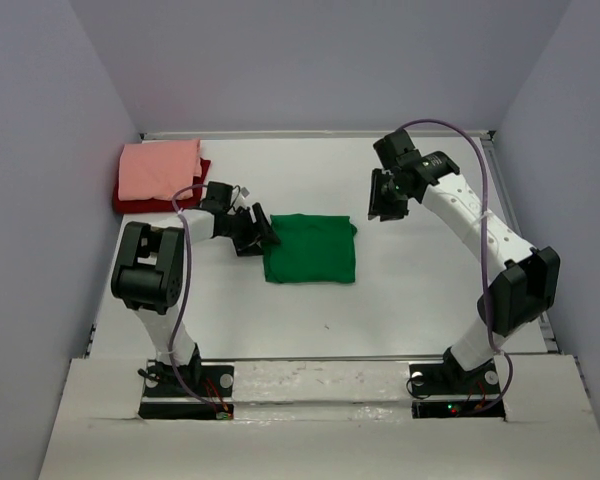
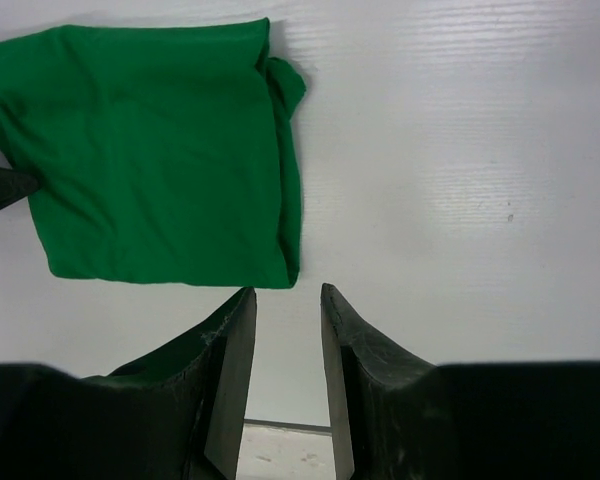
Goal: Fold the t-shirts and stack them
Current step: Smooth out wrinkles on the folded tshirt
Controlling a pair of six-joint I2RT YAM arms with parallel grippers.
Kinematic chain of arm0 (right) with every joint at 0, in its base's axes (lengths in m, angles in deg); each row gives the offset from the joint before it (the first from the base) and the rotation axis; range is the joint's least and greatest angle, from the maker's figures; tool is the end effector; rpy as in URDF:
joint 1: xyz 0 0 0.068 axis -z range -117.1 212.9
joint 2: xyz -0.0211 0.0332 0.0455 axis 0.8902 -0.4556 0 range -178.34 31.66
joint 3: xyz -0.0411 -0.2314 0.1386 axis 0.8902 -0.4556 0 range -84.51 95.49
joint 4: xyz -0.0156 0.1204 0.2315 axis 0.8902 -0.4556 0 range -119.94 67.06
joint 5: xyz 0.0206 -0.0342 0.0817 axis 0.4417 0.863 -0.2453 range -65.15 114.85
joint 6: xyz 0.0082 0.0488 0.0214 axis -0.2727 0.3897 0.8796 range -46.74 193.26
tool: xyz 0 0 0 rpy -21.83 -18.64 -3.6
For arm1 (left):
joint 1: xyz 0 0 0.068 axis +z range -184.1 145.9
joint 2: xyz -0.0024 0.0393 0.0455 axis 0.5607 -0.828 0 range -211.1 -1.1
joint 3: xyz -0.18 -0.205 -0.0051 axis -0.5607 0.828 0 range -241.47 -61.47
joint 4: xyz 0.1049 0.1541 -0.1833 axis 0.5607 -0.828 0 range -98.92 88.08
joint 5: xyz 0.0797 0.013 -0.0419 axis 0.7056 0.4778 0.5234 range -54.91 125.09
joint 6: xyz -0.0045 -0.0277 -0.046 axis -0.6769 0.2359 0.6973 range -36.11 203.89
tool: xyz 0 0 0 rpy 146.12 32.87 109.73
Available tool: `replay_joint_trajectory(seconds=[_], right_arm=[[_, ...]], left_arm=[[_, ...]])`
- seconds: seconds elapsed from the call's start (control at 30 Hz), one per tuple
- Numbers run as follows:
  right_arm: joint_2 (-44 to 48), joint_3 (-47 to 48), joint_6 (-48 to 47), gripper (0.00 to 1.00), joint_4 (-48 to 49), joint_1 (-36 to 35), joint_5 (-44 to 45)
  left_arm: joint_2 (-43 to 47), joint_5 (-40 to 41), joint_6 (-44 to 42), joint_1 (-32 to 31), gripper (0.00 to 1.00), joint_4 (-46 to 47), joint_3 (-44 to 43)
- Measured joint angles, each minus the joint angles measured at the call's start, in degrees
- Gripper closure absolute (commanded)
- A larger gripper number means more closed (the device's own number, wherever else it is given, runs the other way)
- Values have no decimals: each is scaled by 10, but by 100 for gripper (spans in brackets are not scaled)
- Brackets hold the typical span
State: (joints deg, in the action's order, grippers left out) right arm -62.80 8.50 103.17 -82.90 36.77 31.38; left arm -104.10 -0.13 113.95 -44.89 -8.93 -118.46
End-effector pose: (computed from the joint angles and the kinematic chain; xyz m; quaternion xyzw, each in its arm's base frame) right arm 0.3064 0.1456 0.3345 0.0459 0.9665 0.0671 0.2436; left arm 0.3447 -0.0866 0.1538 -0.0567 0.9072 -0.3744 0.1832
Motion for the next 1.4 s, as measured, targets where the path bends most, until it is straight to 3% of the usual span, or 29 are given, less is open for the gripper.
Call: replay_joint_trajectory(seconds=[0.47, 0.97, 1.07, 1.1, 1.17, 1.2, 1.4], right_arm=[[31, 9, -4, 61, 5, 33, -49], [50, 28, -10, 61, 7, 40, -76], [50, 36, -11, 61, 6, 40, -76], [50, 39, -12, 61, 6, 40, -76], [49, 44, -12, 61, 6, 40, -77], [49, 47, -12, 61, 5, 40, -79], [47, 49, -15, 64, 5, 40, -84]], left_arm=[[-3, 124, -5, -17, 24, -75, -50], [-38, 66, 5, -54, 24, -23, -67], [-42, 53, 15, -66, 49, -7, -67], [-45, 54, 13, -69, 69, -5, -66], [-56, 45, 25, -78, 83, -1, -64], [-60, 46, 24, -82, 100, -1, -63], [-68, 38, 32, -90, 100, -7, -68]])
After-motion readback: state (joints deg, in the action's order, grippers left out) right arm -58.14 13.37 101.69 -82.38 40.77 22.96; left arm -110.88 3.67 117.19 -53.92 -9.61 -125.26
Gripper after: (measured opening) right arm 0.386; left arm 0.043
